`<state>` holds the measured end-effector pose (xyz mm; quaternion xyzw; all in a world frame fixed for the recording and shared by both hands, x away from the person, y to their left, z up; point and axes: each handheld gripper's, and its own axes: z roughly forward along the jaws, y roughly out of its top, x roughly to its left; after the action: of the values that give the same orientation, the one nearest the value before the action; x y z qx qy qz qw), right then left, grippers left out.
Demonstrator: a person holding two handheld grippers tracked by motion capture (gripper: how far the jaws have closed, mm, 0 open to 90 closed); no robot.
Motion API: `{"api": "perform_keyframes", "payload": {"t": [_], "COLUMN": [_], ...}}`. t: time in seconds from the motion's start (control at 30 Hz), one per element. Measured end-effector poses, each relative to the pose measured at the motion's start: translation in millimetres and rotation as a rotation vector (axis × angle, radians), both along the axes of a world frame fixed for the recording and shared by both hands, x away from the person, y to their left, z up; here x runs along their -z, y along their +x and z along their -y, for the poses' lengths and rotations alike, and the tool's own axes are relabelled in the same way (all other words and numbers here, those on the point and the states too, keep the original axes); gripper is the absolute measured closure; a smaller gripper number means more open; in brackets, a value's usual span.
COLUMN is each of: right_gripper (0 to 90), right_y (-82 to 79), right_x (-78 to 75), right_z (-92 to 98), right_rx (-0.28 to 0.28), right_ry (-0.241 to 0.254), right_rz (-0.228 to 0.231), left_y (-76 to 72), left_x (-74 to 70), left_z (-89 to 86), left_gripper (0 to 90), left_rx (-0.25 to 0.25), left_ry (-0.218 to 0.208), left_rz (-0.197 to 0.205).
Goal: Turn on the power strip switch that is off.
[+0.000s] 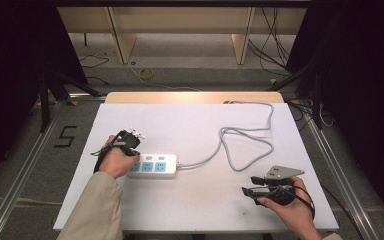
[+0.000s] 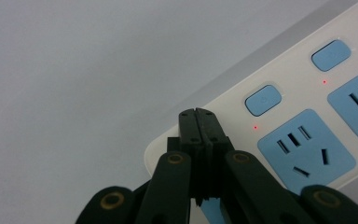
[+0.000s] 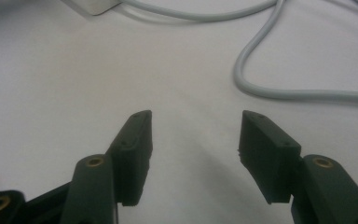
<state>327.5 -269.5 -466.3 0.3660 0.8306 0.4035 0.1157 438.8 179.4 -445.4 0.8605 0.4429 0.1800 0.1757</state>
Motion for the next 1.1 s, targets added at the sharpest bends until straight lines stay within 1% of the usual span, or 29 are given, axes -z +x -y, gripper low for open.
{"api": "perform_keyframes", "payload": {"t": [0.17,0.27,0.4,0.47,0.57,0.7,0.83,0.87,1.1], "right_gripper": [45.3,45.2,45.3,45.3,45.3,45.3,45.2,45.3,45.3], "right_y": [0.2,0.1,0.6,0.8,1.0,0.9,0.9,1.0,1.1], "right_x": [0.2,0.0,0.3,0.5,0.6,0.6,0.5,0.5,0.5], "right_z": [-0.2,-0.2,0.3,0.1,0.1,0.0,0.1,0.2,0.5], "right_rx": [-0.001,0.0,-0.001,-0.001,0.0,0.0,0.0,-0.002,-0.001], "right_ry": [-0.001,0.0,-0.001,-0.002,-0.001,-0.002,-0.001,-0.003,-0.002], "right_rz": [-0.001,-0.001,-0.001,-0.001,-0.002,-0.002,-0.002,-0.001,-0.001], "left_y": [0.1,0.0,0.7,1.0,0.7,0.7,0.6,0.5,0.1], "left_x": [0.0,0.0,0.2,-0.1,-0.1,-0.1,-0.3,-0.5,-1.0], "left_z": [-1.1,0.1,-3.0,-3.6,-2.2,-2.5,-2.1,-2.1,-3.2], "left_gripper": [90.0,90.0,90.0,90.0,90.0,90.0,90.0,90.0,89.9], "left_rx": [0.003,0.004,-0.002,-0.001,0.004,0.006,0.015,0.018,0.032], "left_ry": [-0.006,0.002,-0.029,-0.031,-0.02,-0.021,-0.011,-0.01,-0.016], "left_rz": [0.001,0.003,-0.003,-0.005,-0.003,-0.003,-0.001,0.008,0.012]}}
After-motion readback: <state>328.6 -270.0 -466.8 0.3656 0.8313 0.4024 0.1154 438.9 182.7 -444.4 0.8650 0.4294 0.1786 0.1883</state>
